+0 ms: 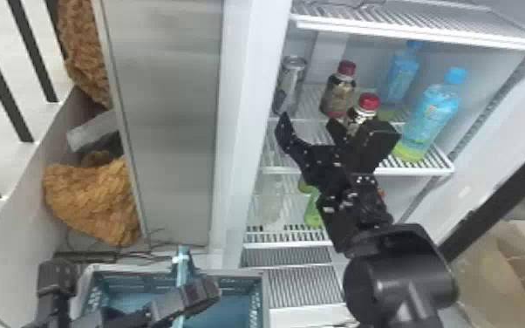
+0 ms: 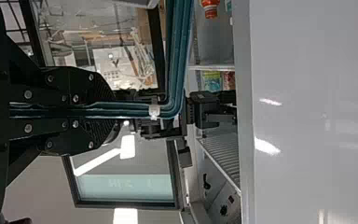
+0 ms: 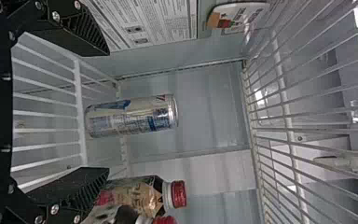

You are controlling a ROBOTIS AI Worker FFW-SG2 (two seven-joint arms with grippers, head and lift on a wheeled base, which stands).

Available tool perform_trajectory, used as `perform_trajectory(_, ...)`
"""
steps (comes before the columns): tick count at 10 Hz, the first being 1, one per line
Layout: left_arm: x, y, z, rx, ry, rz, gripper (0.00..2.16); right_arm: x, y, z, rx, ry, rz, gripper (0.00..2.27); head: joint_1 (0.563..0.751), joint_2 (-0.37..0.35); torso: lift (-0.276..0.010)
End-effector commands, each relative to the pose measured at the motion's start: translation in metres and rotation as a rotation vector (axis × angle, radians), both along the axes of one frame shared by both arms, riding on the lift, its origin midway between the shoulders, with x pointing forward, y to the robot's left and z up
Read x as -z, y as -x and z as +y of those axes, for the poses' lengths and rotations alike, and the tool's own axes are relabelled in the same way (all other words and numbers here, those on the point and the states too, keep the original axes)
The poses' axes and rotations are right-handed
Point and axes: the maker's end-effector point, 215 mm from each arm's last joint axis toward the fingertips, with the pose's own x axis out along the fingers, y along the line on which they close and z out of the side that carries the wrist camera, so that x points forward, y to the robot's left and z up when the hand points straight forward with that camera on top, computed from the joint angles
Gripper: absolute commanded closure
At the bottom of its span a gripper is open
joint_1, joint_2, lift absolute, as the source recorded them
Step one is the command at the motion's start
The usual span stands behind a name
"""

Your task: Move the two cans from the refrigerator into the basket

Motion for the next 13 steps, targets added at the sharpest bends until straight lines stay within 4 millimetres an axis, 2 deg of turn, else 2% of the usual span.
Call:
perform_trajectory(1,0.000,0.000,0.000,0.001,-0.001,0.001,1.19,0.002,-0.013,0.000,0.007,0.002,0.000,0.17,0.695,-0.195,-0.031)
perform_trajectory(5,0.000,-0.001,-0.002,0.007,-0.001,-0.001,1.19,0.005,-0.042,0.015,-0.002,0.019,0.009,0.17,0.695,-0.182,-0.031)
perform_trajectory(13,-0.001,-0.004,-0.004,0.017,0.000,-0.005,1.19,0.003,-0.089,0.015,0.012,0.072,0.031,0.17,0.695,-0.164,-0.031)
